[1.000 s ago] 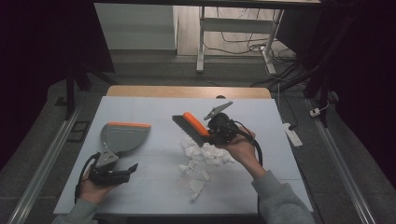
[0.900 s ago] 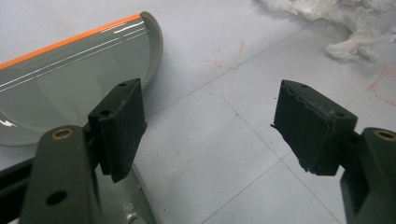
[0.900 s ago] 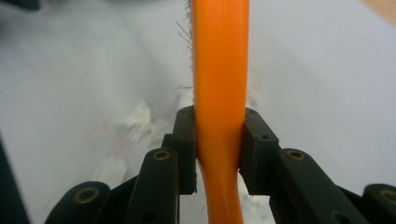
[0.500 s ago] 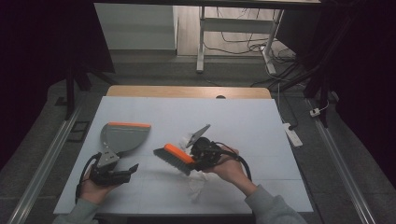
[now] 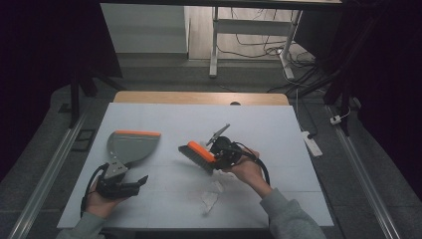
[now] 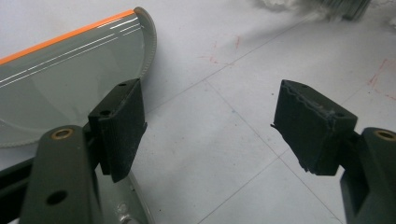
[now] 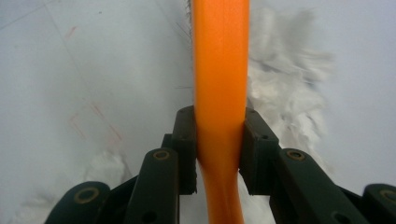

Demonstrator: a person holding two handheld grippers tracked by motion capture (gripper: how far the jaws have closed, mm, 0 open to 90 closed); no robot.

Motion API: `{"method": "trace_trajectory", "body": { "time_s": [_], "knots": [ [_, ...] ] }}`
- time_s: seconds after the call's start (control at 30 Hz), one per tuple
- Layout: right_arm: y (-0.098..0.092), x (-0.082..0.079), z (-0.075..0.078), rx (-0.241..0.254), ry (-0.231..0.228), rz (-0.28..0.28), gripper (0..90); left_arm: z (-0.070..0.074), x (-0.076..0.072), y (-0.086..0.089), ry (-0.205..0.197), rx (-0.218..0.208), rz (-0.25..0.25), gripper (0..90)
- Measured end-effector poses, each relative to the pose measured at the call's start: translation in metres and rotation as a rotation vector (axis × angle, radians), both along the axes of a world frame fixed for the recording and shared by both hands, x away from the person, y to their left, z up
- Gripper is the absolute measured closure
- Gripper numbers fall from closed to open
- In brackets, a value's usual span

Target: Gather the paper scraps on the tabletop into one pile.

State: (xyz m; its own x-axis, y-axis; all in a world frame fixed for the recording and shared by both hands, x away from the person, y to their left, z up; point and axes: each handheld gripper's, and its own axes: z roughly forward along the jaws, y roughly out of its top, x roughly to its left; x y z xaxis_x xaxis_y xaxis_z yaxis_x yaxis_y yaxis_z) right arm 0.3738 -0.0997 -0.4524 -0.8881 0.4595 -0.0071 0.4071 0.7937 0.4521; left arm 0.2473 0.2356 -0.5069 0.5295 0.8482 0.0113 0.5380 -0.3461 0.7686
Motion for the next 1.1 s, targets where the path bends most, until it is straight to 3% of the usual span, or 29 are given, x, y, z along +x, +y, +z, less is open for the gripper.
{"method": "trace_trajectory", "body": {
  "time_s": [0.13,0.27,0.37,0.57,0.63,0.7,0.8,0.87,0.93,1.0,1.1],
  "knots": [
    [-0.020,-0.017,0.029,0.093,-0.053,0.031,70.4,0.001,-0.001,-0.001,-0.003,0.003,0.001,25.9],
    [-0.033,-0.038,0.045,0.109,-0.050,0.071,70.3,0.001,-0.001,-0.001,-0.002,0.004,0.000,25.8],
    [-0.037,-0.056,0.045,0.089,-0.017,0.115,70.3,0.001,-0.001,-0.001,-0.003,0.004,0.000,25.8],
    [-0.025,-0.096,0.028,0.028,0.032,0.233,70.3,0.001,0.000,-0.001,-0.001,0.003,0.000,25.9],
    [-0.017,-0.105,0.020,-0.007,0.047,0.277,70.3,0.001,-0.001,-0.002,-0.002,0.004,-0.001,25.8],
    [-0.010,-0.113,0.012,-0.065,0.075,0.280,70.3,0.001,-0.001,-0.002,-0.005,0.006,-0.003,25.9],
    [-0.005,-0.111,-0.001,-0.106,0.071,0.283,70.3,0.002,-0.001,-0.003,-0.008,0.008,-0.001,25.9],
    [-0.005,-0.103,-0.002,-0.089,0.052,0.274,70.4,0.001,-0.001,-0.003,-0.007,0.008,-0.001,25.9],
    [-0.007,-0.095,-0.003,-0.100,0.025,0.241,70.3,0.001,-0.001,-0.003,-0.006,0.009,-0.001,25.9],
    [-0.011,-0.084,-0.004,-0.098,0.035,0.220,70.3,0.001,-0.001,-0.003,-0.006,0.008,-0.001,25.9],
    [-0.017,-0.069,-0.004,-0.106,0.015,0.170,70.3,0.001,-0.001,-0.003,-0.005,0.005,-0.002,26.0]
  ]
}}
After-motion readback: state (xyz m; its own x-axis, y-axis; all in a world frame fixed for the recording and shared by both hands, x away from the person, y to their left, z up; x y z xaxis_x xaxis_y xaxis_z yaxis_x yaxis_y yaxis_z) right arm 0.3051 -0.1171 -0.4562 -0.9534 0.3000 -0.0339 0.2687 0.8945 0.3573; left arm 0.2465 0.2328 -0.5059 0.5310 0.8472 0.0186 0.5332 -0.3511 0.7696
